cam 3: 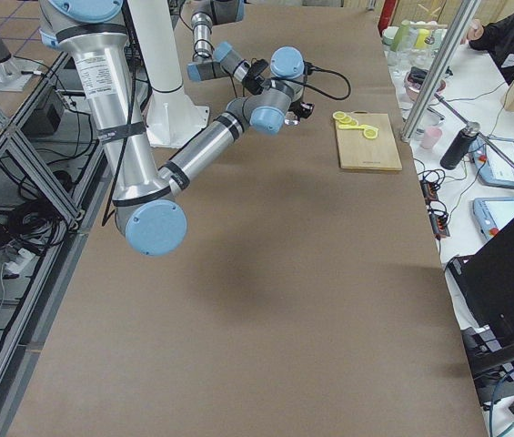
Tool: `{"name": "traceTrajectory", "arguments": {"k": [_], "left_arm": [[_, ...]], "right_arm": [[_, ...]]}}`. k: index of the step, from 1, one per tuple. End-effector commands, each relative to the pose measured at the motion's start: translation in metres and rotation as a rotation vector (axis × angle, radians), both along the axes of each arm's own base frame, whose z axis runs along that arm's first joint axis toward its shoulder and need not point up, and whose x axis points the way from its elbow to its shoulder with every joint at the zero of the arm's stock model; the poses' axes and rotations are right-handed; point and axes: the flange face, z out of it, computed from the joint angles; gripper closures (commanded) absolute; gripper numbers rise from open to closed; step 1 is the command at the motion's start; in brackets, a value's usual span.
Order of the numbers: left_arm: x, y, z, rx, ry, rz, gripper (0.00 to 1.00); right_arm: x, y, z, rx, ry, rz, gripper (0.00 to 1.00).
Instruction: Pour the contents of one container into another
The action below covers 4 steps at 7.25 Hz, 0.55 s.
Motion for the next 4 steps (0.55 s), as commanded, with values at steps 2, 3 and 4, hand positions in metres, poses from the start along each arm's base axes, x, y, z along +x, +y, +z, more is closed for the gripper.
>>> {"name": "traceTrajectory", "arguments": {"k": [2, 3, 4], "left_arm": [[0.000, 0.000, -0.001, 0.000, 0.002, 0.001, 1.00], [0.000, 0.000, 0.001, 0.000, 0.000, 0.001, 1.00], [0.002, 0.000, 0.004, -0.002, -0.007, 0.001, 1.00]], "right_arm": [[-0.018, -0.011, -0.026, 0.015, 0.085, -0.042, 1.00], [-0.025, -0.009, -0.026, 0.040, 0.131, -0.064, 1.00], [-0.047, 0.002, -0.031, 0.048, 0.172, -0.071, 1.00]]}}
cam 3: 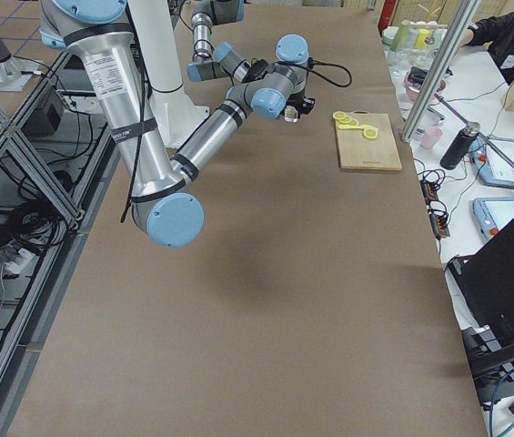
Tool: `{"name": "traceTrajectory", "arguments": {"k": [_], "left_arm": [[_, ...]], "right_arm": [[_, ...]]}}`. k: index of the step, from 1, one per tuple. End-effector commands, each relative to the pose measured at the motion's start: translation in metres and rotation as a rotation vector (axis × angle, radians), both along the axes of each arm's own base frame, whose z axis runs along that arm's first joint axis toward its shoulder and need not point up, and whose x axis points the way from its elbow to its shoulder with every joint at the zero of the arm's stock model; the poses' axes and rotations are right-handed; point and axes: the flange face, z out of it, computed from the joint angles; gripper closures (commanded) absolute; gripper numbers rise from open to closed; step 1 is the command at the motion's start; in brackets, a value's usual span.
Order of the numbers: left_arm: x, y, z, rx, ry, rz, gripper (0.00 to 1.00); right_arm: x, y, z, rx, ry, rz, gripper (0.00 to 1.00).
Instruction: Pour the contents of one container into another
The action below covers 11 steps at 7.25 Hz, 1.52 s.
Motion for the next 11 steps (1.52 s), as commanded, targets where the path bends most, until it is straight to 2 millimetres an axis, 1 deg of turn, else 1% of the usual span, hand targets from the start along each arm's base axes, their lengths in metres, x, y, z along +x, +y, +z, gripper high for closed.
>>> {"name": "traceTrajectory", "arguments": {"k": [1, 4, 5, 8, 9, 11], "left_arm": [[0.000, 0.000, 0.003, -0.002, -0.002, -0.002, 1.00], [-0.001, 0.000, 0.003, 0.000, 0.002, -0.003, 1.00], [-0.001, 0.000, 0.003, 0.000, 0.002, -0.003, 1.00], [-0.003, 0.000, 0.009, -0.002, -0.002, -0.005, 1.00], [-0.003, 0.000, 0.009, -0.002, 0.001, -0.006, 1.00], [-0.003, 0.000, 0.009, -0.002, 0.001, -0.006, 1.00]], "right_arm": [[-0.030, 0.012, -0.013, 0.019, 0.074, -0.031, 1.00], [-0.037, 0.014, -0.032, 0.071, 0.115, -0.093, 1.00], [-0.045, 0.016, -0.041, 0.060, 0.130, -0.110, 1.00], [-0.060, 0.017, -0.054, 0.071, 0.199, -0.156, 1.00], [-0.065, 0.019, -0.050, 0.063, 0.226, -0.161, 1.00], [-0.068, 0.016, -0.050, 0.085, 0.264, -0.186, 1.00]]}}
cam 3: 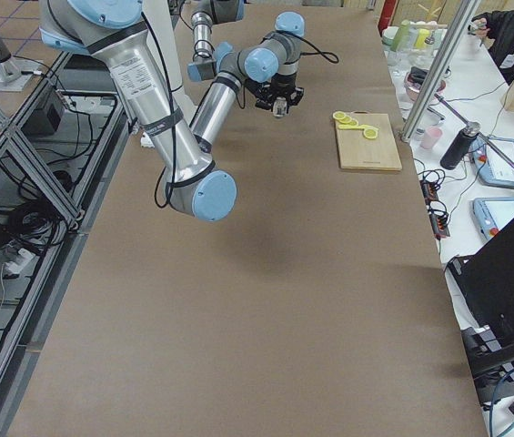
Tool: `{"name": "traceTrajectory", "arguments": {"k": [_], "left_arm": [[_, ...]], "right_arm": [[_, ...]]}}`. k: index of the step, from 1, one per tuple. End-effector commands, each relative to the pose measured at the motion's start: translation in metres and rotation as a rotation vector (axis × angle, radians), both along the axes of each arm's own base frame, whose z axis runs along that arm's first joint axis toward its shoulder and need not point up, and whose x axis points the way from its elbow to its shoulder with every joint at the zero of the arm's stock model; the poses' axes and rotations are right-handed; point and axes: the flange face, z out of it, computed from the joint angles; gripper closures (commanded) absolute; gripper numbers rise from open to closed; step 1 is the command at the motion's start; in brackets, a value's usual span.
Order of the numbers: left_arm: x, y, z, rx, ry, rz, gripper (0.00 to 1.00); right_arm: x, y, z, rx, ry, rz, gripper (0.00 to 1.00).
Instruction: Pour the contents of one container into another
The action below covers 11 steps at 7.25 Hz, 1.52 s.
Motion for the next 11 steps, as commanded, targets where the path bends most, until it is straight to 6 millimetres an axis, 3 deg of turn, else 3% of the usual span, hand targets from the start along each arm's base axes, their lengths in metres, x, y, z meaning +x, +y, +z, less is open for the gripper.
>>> {"name": "traceTrajectory", "arguments": {"k": [1, 5, 7, 9, 11], "left_arm": [[0.000, 0.000, 0.000, -0.002, 0.002, 0.000, 1.00], [0.000, 0.000, 0.000, -0.002, 0.002, 0.000, 1.00], [0.000, 0.000, -0.001, 0.000, 0.003, 0.000, 1.00], [0.000, 0.000, -0.001, 0.000, 0.003, 0.000, 1.00], [0.000, 0.000, -0.001, 0.001, 0.001, 0.000, 1.00]], "right_arm": [[-0.005, -0.004, -0.002, 0.008, 0.039, -0.017, 1.00], [-0.026, -0.028, -0.020, -0.008, 0.078, -0.034, 1.00], [-0.033, -0.042, -0.047, 0.025, 0.124, -0.067, 1.00], [-0.049, -0.059, -0.062, 0.013, 0.137, -0.069, 1.00], [-0.060, -0.056, -0.063, 0.012, 0.152, -0.086, 1.00]]}}
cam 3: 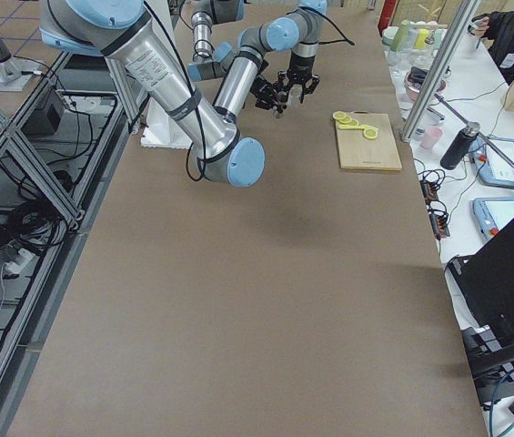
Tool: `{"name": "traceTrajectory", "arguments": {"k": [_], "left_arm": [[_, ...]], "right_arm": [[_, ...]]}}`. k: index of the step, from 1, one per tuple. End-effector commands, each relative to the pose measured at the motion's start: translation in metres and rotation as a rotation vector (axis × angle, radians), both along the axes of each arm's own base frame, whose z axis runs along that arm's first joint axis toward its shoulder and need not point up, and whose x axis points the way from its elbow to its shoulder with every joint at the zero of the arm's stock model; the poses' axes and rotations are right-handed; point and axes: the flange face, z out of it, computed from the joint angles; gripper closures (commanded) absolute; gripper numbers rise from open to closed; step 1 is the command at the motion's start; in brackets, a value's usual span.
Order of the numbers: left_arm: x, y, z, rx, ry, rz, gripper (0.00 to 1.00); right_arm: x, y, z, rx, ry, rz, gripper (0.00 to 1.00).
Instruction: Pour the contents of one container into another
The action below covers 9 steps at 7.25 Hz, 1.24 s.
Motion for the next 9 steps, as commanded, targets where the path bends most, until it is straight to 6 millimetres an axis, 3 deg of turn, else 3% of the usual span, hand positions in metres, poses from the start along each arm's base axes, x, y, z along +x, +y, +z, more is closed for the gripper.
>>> {"name": "traceTrajectory", "arguments": {"k": [1, 3, 9], "left_arm": [[0.000, 0.000, 0.000, 0.000, 0.000, 0.000, 1.00], [0.000, 0.000, 0.000, 0.000, 0.000, 0.000, 1.00], [0.000, 0.000, -0.001, 0.003, -0.001, 0.000, 1.00]], "right_arm": [[-0.012, 0.006, -0.001, 0.009, 0.018, -0.015, 1.00], [-0.015, 0.016, -0.001, 0.020, 0.030, -0.023, 1.00], [0.007, 0.031, 0.017, 0.022, 0.068, -0.040, 1.00]]}}
